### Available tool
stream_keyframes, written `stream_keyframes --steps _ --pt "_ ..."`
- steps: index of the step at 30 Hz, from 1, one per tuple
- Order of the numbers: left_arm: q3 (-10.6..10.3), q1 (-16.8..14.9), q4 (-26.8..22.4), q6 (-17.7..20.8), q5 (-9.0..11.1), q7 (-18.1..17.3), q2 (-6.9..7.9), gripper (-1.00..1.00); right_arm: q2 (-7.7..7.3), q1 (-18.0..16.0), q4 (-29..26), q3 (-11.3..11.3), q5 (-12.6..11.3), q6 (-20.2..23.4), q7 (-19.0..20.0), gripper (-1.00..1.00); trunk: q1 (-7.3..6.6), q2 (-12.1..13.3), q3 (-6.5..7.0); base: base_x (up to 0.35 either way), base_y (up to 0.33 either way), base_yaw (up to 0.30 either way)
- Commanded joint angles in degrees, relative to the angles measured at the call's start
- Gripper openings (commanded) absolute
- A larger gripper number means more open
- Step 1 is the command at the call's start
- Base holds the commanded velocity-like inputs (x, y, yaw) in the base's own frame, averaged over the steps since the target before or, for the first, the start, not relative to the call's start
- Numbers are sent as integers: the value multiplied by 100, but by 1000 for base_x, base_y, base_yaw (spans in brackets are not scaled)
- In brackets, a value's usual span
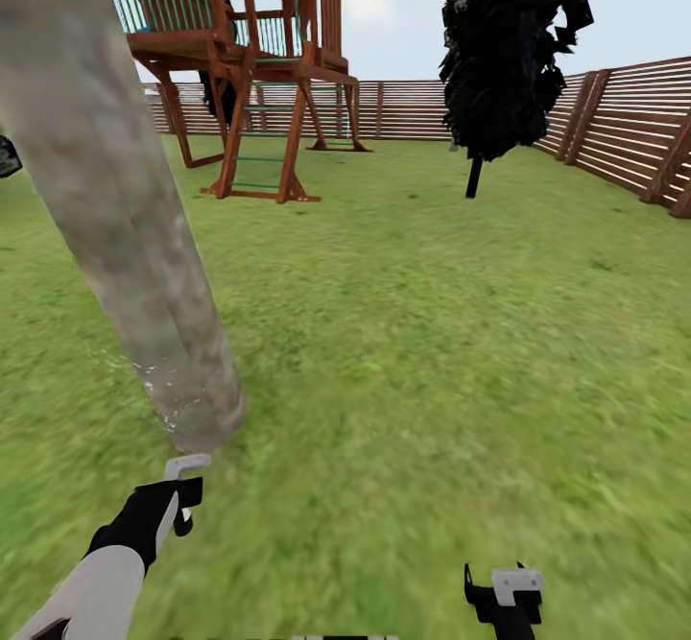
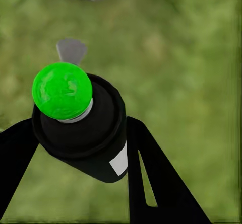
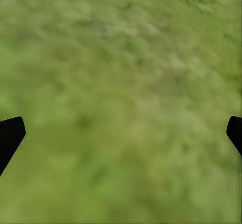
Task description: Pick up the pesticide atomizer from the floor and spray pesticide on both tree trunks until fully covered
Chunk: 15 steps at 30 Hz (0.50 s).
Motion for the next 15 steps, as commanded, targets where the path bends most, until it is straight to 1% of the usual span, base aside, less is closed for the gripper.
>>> stream_keyframes --steps 1,8,10,15 --pt "0 0 0 0 -1 -3 0 -100 0 0 0 0 0 0 0 100 0 0 0 0 -273 258" --pt "0 0 0 0 -1 3 0 -100 0 0 0 0 0 0 0 100 0 0 0 0 -273 268" --pt "0 0 -1 0 -1 3 0 -100 0 0 0 0 0 -1 -2 100 0 0 0 0 -273 85" --pt "0 0 0 0 -1 11 0 -100 -9 0 5 0 0 -4 -7 100 0 0 0 1 -273 7"
